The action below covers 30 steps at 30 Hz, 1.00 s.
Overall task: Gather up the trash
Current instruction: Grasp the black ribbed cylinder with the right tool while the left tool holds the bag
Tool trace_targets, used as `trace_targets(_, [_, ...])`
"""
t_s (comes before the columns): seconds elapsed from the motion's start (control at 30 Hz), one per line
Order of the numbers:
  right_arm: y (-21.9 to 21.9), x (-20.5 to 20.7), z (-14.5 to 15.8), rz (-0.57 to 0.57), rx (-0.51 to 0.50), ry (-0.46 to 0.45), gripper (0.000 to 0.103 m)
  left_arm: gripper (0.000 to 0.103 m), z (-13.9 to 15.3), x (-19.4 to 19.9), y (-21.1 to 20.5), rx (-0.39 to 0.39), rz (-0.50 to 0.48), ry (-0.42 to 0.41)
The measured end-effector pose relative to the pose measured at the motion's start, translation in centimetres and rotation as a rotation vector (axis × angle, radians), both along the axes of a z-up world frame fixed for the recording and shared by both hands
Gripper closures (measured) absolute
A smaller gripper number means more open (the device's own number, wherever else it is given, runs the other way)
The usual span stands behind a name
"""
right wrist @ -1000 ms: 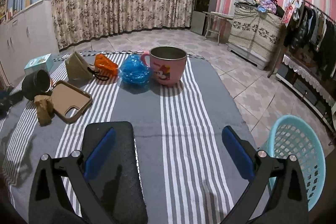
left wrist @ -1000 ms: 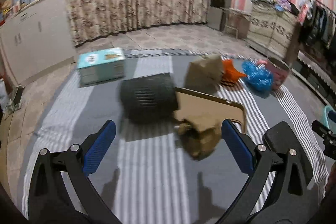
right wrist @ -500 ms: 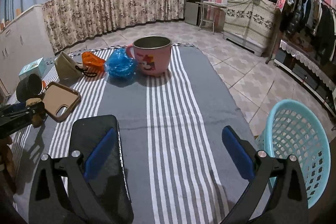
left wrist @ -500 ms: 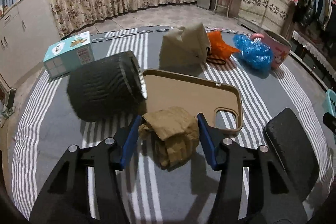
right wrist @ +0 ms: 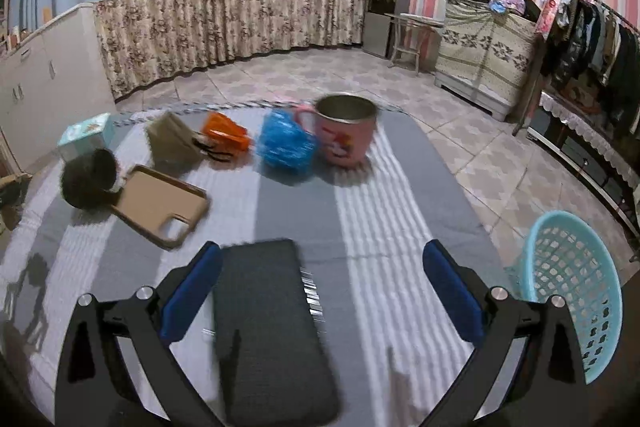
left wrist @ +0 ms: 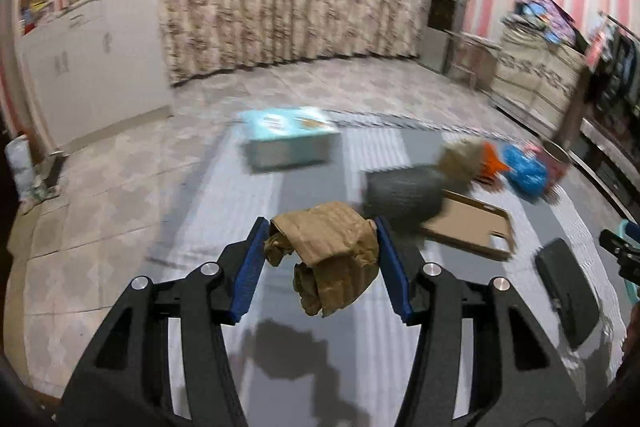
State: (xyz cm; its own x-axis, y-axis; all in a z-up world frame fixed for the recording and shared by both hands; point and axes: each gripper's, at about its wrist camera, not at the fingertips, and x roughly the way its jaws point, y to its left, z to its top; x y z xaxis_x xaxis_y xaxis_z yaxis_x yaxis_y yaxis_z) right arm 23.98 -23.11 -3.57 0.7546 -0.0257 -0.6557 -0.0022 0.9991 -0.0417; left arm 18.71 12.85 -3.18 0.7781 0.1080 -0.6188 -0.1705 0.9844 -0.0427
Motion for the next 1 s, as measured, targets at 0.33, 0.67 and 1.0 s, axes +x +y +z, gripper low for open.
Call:
trace_targets(0.33, [7.6,0.4,-1.6,0.022,-0.005,0.051,0.005,0.051,0.7,-5.1,11.4,0.056,0.178,-0.014])
trace_targets(0.67, [9.8,4.8,-5.5,0.019,0.038,0.165,0.005,0.051,-4.2,-2.9,16.5,-0.179,0.327,0.027])
trace_targets(1.0, [17.2,4.1,-4.7,0.163,-0.019,0.096,0.005,0.051,-3.6,0.5,12.4,-0.019,0.172,-0.012])
